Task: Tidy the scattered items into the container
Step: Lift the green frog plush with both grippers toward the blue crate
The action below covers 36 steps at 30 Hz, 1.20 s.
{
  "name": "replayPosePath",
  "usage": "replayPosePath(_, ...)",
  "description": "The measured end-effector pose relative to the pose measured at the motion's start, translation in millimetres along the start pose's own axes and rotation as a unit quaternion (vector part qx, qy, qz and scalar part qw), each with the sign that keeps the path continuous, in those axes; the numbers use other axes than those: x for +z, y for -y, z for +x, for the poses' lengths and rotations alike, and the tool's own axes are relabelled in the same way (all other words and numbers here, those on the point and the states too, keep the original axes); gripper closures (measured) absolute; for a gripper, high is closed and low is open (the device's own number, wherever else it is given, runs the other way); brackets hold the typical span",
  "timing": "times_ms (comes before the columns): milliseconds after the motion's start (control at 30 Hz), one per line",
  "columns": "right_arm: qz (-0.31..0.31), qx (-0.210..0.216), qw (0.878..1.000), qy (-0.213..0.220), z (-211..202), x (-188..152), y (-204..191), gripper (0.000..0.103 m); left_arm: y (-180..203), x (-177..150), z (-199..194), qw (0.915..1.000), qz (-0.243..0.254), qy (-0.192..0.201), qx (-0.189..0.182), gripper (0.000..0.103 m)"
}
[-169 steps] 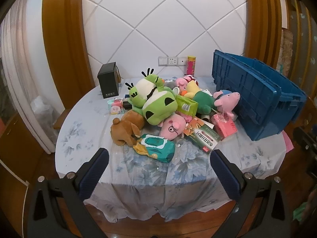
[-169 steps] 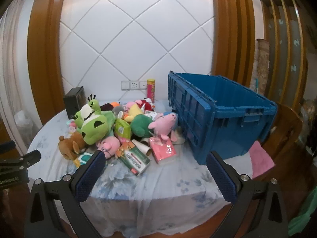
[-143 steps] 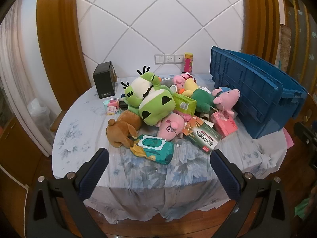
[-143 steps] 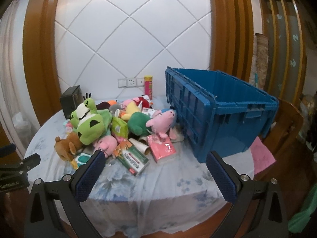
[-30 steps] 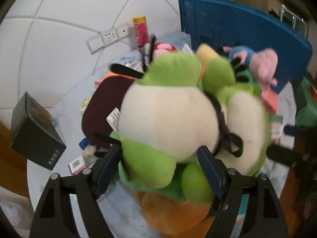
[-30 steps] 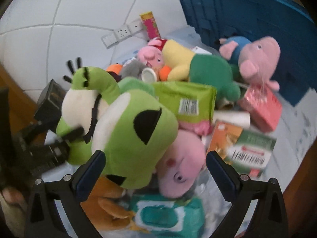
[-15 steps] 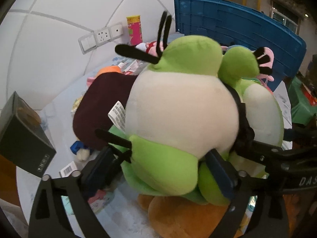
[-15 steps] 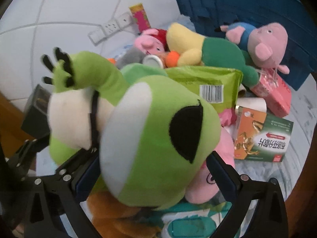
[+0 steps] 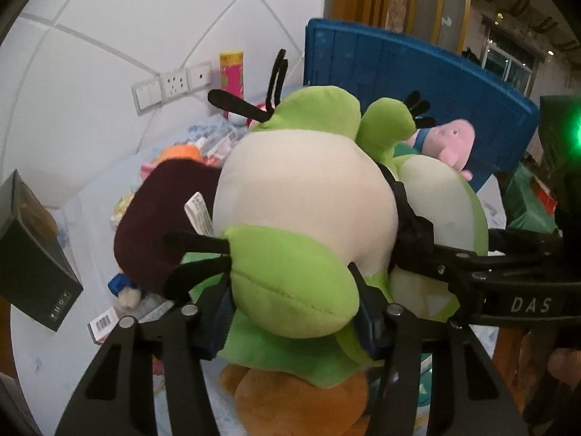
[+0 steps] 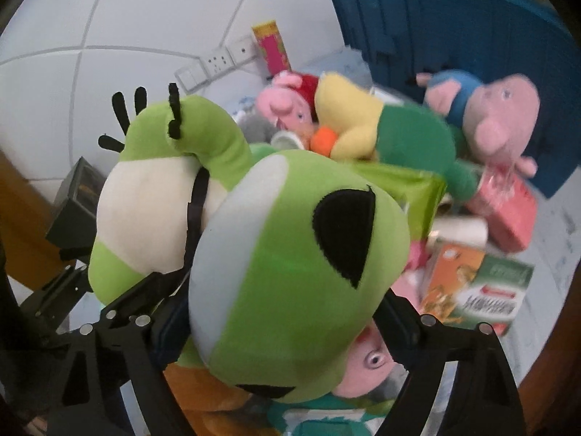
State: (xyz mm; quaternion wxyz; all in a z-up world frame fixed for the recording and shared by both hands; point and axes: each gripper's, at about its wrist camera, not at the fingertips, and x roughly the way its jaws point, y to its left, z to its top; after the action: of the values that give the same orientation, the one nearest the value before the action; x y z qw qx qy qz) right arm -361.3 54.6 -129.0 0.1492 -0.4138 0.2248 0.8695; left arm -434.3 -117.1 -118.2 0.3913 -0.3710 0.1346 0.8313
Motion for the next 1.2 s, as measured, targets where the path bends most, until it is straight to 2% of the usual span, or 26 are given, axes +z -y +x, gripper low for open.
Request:
replayPosePath(400, -0.052, 0.007, 0.997, 0.062, -74, 23, 19, 0.016, 52, 26, -50, 0.9979, -0.007, 0.063, 0.013, 0.048)
replayPosePath(733, -0.124, 0.054, 0.987, 0.091, -132, 66, 83, 0.016, 144, 65, -76, 0.9895, -0.05, 0.119, 0.065, 0.048)
replayPosePath(933, -0.165, 0.072, 0.979, 0.099, -168, 105, 120, 0.016, 195, 105, -79, 0.9848, -0.071, 0.137, 0.08, 0.048)
replayPosePath(1200, -0.16, 0.063, 0.975, 0.142, -213, 181, 173, 0.016, 238, 200, -69, 0.9825, -0.044, 0.164, 0.075, 0.048)
